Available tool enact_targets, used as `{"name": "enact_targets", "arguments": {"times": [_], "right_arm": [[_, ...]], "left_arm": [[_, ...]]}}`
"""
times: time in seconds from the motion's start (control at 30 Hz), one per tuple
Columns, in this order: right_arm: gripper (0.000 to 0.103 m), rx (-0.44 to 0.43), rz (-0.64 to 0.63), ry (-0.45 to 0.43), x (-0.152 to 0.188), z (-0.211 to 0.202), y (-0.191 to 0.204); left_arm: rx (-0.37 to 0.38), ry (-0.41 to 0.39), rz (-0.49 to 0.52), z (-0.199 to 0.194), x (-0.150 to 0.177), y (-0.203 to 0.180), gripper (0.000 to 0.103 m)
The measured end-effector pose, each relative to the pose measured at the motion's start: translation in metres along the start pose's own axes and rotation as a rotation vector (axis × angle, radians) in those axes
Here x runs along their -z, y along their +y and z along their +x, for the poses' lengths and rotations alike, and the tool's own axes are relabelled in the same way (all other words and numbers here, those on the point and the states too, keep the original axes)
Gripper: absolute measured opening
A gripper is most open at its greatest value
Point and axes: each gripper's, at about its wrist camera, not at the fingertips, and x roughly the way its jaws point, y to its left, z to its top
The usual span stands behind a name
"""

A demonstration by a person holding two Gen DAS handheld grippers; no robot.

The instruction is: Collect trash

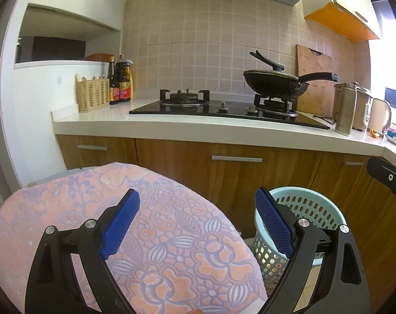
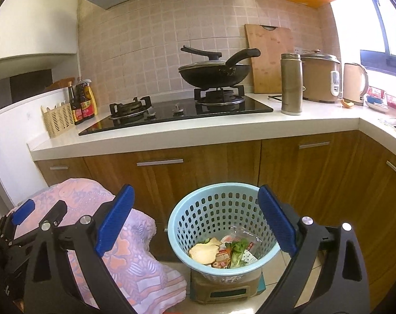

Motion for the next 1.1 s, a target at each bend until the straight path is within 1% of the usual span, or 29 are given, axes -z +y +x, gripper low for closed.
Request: {"name": "enact_targets", "arguments": {"times": [0.13,0.3,0.6,1.1], "right_arm": [[0.091,0.013,-0.012,-0.013,0.0012,-0.0023,0.0022],[0.091,0.009,-0.014,-0.014,0.0023,-0.0029,0.0045],[0.091,0.007,-0.025,-0.001,0.0035,0.0003,0.009],[0.091,-0.006,-0.017,0.014,0.0041,0.0031,0.0075]], "left_arm": [[0.0,0.0,0.001,-0.0007,0.0005,-0.0002,0.088],[-0.001,-0.003,0.004,-0.0014,0.0005,-0.0013,0.089],[0.009,-0.004,-0.005,-0.0015,-0.001,0.0022,0.091],[0.009,0.001,0.009,-0.0007,-0.0011,0.0011,0.092]]}}
